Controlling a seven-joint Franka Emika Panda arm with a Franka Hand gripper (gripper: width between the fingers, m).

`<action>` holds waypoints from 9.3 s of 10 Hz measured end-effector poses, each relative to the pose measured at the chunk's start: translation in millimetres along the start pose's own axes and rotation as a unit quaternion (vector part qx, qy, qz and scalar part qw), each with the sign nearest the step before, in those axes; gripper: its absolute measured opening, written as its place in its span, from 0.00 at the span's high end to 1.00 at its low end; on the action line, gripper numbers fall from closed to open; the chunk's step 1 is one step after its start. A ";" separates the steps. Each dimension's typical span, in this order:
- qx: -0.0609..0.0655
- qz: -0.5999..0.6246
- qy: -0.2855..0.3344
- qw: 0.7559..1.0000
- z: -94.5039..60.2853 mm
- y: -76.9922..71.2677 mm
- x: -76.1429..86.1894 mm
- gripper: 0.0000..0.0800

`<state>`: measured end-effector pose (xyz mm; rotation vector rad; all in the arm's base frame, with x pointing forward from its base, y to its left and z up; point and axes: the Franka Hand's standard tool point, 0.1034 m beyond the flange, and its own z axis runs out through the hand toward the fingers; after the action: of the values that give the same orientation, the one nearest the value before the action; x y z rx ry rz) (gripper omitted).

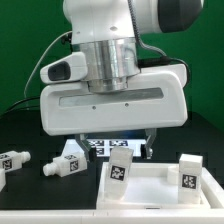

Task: Assemble square table

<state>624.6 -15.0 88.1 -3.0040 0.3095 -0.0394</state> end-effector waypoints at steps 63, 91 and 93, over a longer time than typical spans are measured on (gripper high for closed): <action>0.033 0.609 0.007 0.792 15.6 -9.3 7.4 0.64; 0.008 0.663 0.002 0.749 17.9 -11.2 8.3 0.40; 0.010 0.561 0.011 0.828 16.8 -13.8 8.9 0.24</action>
Offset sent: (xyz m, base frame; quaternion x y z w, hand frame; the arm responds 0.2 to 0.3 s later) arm 0.0000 0.0000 0.0000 0.0000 0.0000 0.1296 0.9916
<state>636.7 -1.5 73.2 -2.3018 1.9361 0.0334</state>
